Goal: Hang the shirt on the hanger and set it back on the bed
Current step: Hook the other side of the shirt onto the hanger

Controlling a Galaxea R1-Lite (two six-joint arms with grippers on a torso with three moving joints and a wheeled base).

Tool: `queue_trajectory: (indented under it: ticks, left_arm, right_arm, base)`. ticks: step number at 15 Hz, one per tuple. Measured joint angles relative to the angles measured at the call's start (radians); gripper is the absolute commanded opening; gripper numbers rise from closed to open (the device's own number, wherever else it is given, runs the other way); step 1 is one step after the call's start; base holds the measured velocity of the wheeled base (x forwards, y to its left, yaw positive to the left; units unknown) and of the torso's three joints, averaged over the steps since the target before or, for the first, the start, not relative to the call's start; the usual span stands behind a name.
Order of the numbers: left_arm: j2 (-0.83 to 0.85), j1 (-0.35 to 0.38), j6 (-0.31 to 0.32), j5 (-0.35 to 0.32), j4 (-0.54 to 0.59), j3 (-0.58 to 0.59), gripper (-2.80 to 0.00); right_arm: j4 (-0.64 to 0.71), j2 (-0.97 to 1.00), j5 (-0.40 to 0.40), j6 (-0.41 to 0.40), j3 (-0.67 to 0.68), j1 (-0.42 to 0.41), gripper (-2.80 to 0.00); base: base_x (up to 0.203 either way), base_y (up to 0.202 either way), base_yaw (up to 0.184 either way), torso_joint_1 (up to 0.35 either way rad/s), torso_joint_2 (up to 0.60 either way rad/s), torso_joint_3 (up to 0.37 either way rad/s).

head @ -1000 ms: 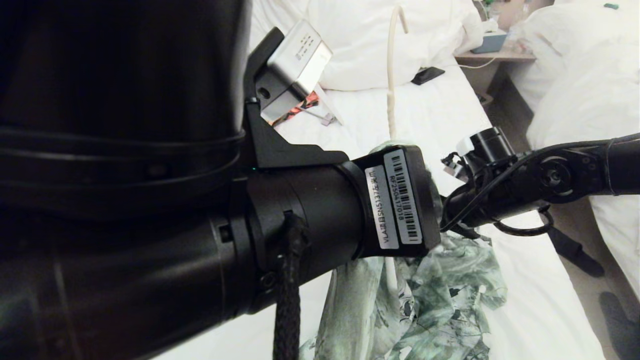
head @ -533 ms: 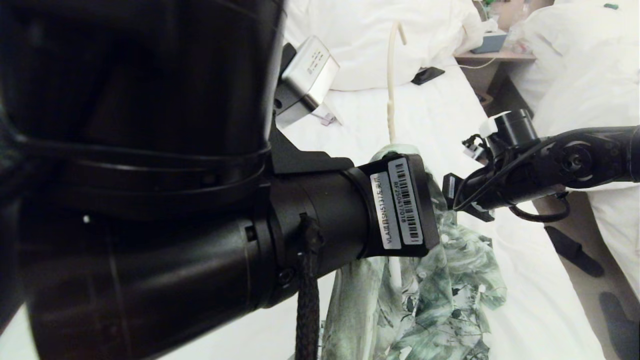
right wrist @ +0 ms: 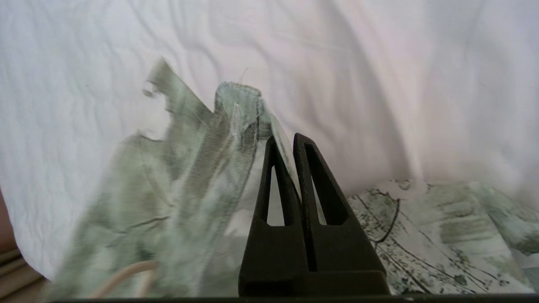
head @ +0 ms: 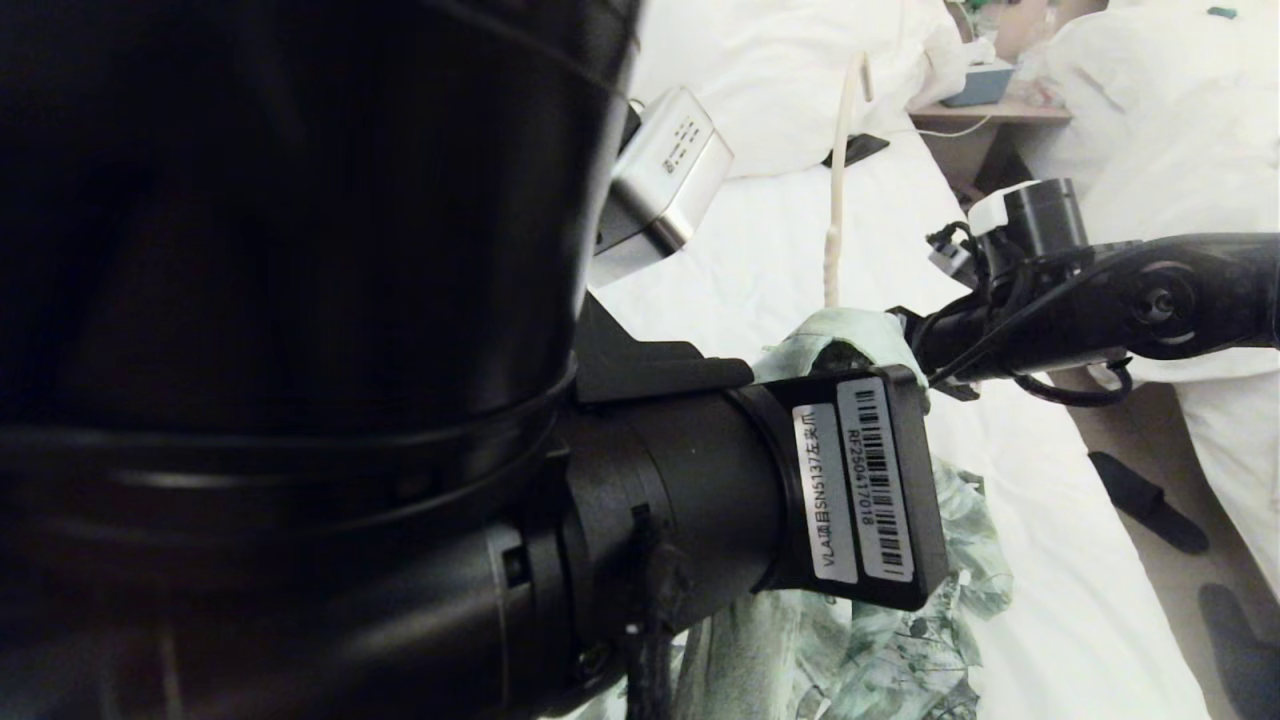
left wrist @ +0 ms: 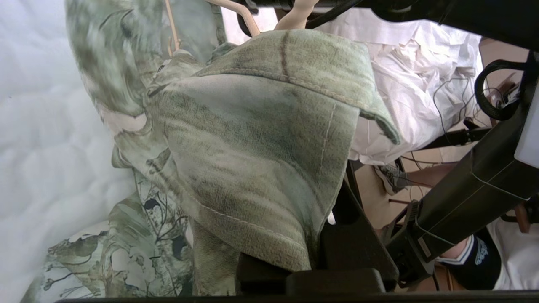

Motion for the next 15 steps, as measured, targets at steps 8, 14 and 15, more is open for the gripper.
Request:
queue_trajectory:
  ticks: [8,14,15]
  left_arm:
    - [0.061,-0.037,0.000,-0.001,0.063,-0.098,-2.80]
    - [0.105,-0.056,0.000,-0.001,0.093,-0.169,-2.80]
    - [0.114,-0.057,0.000,-0.001,0.114,-0.194,-2.80]
  right_arm:
    - [-0.002,-0.088,0.001,-0.146,-0.010,0.076,-2.80]
    - [-0.001,-0.170,0.021,-0.225,-0.010,0.114,-2.80]
    - [0.000,-0.183,0.023,-0.237,-0.010,0.123,-2.80]
  base:
    - [0.000,0.000,0.000,0.000,0.00,0.000]
    - [0.000,0.000,0.000,0.000,0.00,0.000]
    - [0.000,0.000,0.000,0.000,0.00,0.000]
